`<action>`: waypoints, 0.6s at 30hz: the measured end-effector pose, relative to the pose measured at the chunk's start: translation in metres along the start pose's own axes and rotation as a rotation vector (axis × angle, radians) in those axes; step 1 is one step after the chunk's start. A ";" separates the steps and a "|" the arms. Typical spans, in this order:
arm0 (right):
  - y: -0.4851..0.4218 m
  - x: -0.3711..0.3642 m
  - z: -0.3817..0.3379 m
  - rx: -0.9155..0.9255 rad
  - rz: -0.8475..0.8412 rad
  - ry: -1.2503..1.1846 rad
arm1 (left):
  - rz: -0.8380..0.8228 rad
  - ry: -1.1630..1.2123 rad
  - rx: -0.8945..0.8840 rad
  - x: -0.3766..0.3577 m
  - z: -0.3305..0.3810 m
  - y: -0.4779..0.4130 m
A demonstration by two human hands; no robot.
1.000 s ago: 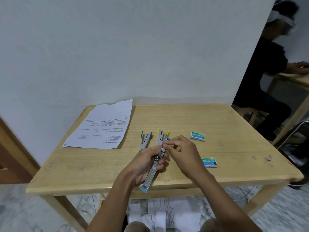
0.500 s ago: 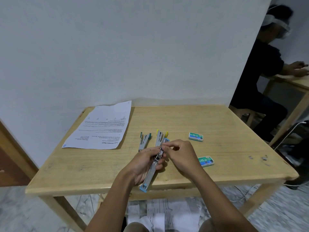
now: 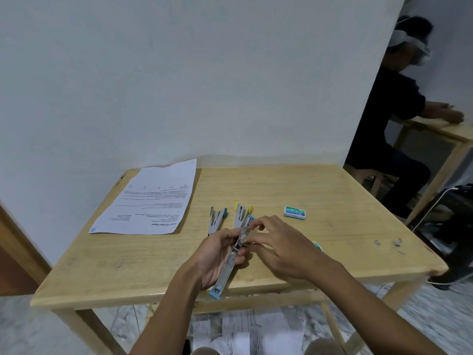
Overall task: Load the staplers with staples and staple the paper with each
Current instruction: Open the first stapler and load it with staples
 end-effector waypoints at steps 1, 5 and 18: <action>-0.001 0.003 0.001 0.014 0.002 0.043 | 0.003 -0.008 -0.010 0.001 0.000 0.000; -0.007 0.014 0.005 0.050 0.045 0.229 | 0.020 -0.062 -0.024 0.001 0.001 0.000; -0.005 0.013 0.003 -0.137 0.137 -0.053 | -0.016 -0.141 -0.040 0.002 0.001 0.000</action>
Point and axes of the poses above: each hand's wrist, its own y-axis away from the middle knuckle, its own x-axis out of the back of the hand, z = x × y, the point moved 1 cm from there along -y, towards the middle knuckle, and after that the axes turned 7 degrees about y, right-handed, at the moved point
